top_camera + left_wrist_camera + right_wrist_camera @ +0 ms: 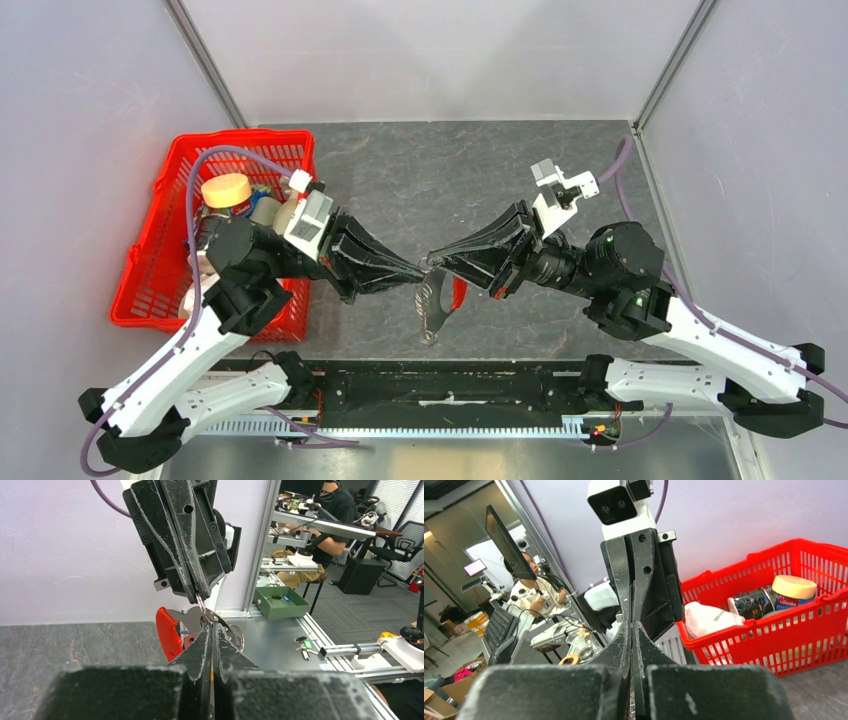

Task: Put the keys on the keyring

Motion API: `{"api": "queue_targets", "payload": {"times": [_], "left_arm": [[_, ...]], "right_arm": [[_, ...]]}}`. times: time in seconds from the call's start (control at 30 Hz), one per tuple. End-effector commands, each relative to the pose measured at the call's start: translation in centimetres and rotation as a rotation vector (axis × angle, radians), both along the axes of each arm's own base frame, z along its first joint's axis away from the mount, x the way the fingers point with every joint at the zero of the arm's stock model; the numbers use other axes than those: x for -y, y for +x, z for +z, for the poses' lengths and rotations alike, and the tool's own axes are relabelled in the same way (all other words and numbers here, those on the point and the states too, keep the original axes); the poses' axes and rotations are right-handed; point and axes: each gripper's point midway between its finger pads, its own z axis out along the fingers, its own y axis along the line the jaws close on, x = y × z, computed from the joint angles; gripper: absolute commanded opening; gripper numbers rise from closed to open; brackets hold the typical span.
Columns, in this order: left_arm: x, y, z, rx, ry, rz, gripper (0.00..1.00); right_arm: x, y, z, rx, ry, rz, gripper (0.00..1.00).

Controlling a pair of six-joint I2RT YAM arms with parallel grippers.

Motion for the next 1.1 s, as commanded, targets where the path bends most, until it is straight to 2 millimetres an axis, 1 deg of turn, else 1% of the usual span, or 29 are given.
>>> {"api": "queue_targets", "payload": {"times": [0.0,0.13,0.3,0.43,0.73,0.93,1.07], "left_arm": [[-0.5,-0.6,2.5,0.007,-0.071,-0.009,0.02],[-0.7,-0.6,3.3,0.006,-0.101,-0.003,0.02],[-0.7,-0.2,3.8,0.004,-0.131,0.022,0.02],[-0.6,0.3,4.1,0.003,-0.147,0.045,0.02],[-0.1,1.0,4.3,-0.004,-0.160,0.052,0.02],[-0.1,1.3,4.4,-0.004,-0.167,0.072,0.02],[-0.3,1.4,4.7,-0.002,-0.179,0.084,0.02]], "right_arm": [[1.8,0.2,4.4,0.044,0.192,-0.043,0.00],[1.6,0.4,4.3,0.056,0.204,-0.050,0.00],[1.9,0.9,3.9,0.070,0.260,-0.080,0.00],[1.4,1.2,3.5,0.088,0.287,-0.089,0.00],[1.4,3.4,3.5,0.094,0.368,-0.206,0.00],[1.2,3.4,3.3,0.123,0.359,-0.236,0.00],[0.9,3.7,2.4,0.173,0.298,-0.313,0.00]]}}
